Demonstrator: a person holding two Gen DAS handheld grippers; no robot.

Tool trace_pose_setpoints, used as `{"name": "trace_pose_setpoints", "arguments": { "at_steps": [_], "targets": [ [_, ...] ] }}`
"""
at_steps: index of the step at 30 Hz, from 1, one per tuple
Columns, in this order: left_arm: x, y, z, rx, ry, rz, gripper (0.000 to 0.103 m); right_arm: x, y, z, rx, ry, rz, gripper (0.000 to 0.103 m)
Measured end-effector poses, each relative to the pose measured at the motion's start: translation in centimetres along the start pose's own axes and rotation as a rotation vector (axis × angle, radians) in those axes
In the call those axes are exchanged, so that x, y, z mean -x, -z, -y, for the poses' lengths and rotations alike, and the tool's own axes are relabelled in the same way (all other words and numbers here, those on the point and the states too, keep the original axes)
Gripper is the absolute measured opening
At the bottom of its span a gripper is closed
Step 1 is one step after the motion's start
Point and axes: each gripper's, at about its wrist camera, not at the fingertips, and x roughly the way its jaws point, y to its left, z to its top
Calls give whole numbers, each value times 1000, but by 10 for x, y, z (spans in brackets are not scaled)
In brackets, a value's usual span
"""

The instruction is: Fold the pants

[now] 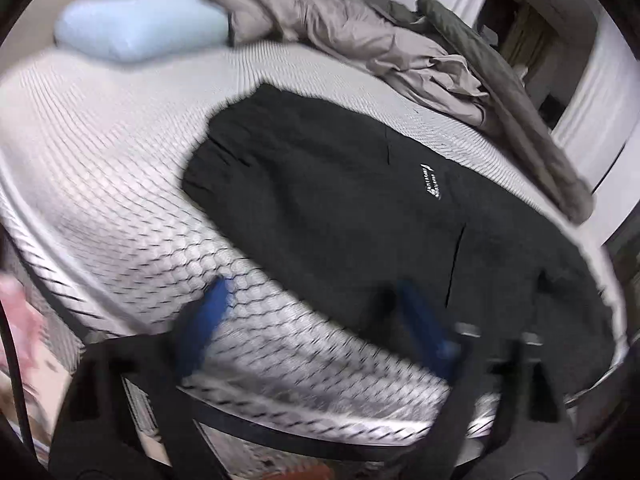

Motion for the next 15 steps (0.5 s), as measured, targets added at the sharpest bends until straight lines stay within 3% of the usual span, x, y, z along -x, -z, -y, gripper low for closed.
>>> {"name": "trace_pose_setpoints", "arguments": {
  "at_steps": [3, 5, 6, 7, 10, 13, 15],
  "targets": [
    [-13, -10, -13, 78, -6, 27, 54, 3, 1, 4, -9, 2, 1, 103],
    [-16, -19, -22, 137, 13, 34, 48, 6, 2, 6, -13, 6, 7, 103],
    [-15, -23, -27, 164, 27, 47, 30, 8, 2, 7, -13, 12, 7, 103],
    [-15, -26, -33, 186, 30, 58, 5, 9, 1, 8, -13, 19, 8, 103],
    [0, -32, -41, 228, 23, 103, 0, 13, 1, 12, -15, 34, 12, 103],
    [34, -17, -45, 169, -86, 153, 0, 18, 3, 18, -14, 49, 8, 103],
    [38, -5, -56, 138, -145, 114, 1, 19, 7, 24, -17, 57, 7, 103]
  ]
}}
